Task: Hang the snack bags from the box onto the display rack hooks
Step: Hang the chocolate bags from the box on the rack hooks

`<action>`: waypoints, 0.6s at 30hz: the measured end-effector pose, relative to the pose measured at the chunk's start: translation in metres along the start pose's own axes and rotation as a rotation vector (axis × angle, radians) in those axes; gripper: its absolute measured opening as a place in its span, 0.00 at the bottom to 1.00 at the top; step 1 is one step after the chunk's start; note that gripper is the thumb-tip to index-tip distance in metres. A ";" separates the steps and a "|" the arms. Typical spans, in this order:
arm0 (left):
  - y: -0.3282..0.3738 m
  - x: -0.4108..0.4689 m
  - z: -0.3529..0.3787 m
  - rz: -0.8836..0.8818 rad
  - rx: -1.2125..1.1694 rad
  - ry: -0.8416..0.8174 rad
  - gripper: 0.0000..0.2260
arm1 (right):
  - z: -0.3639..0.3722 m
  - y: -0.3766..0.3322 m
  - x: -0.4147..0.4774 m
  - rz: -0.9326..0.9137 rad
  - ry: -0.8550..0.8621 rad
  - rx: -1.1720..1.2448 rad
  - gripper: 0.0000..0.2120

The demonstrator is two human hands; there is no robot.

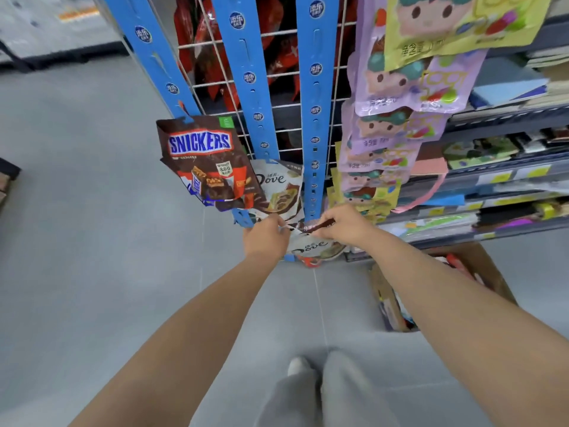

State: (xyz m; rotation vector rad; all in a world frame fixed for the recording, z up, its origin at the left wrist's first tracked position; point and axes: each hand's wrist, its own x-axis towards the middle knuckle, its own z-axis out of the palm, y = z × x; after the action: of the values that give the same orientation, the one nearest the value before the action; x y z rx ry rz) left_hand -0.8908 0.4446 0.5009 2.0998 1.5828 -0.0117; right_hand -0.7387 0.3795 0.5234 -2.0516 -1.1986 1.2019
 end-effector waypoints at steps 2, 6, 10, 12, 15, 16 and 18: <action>-0.012 0.008 0.012 -0.044 0.004 -0.046 0.11 | 0.011 0.007 0.013 0.029 -0.030 -0.017 0.07; -0.034 0.031 0.042 -0.091 0.013 -0.102 0.10 | 0.038 0.038 0.046 0.081 -0.070 -0.001 0.06; -0.067 0.055 0.091 -0.114 0.037 -0.176 0.10 | 0.084 0.082 0.082 0.199 -0.062 0.068 0.11; -0.088 0.066 0.120 -0.122 0.063 -0.212 0.10 | 0.110 0.107 0.097 0.209 -0.058 0.093 0.11; -0.114 0.088 0.163 -0.136 0.079 -0.248 0.10 | 0.145 0.143 0.122 0.226 -0.053 0.109 0.11; -0.122 0.096 0.177 -0.134 0.076 -0.244 0.11 | 0.155 0.153 0.130 0.229 -0.034 0.118 0.10; -0.134 0.110 0.203 -0.126 0.064 -0.234 0.10 | 0.171 0.174 0.146 0.247 0.000 0.145 0.10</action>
State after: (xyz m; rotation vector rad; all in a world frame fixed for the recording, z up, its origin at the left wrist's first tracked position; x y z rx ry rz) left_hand -0.9175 0.4892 0.2393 1.9598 1.5864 -0.3434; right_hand -0.7744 0.4126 0.2435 -2.1334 -0.8477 1.3573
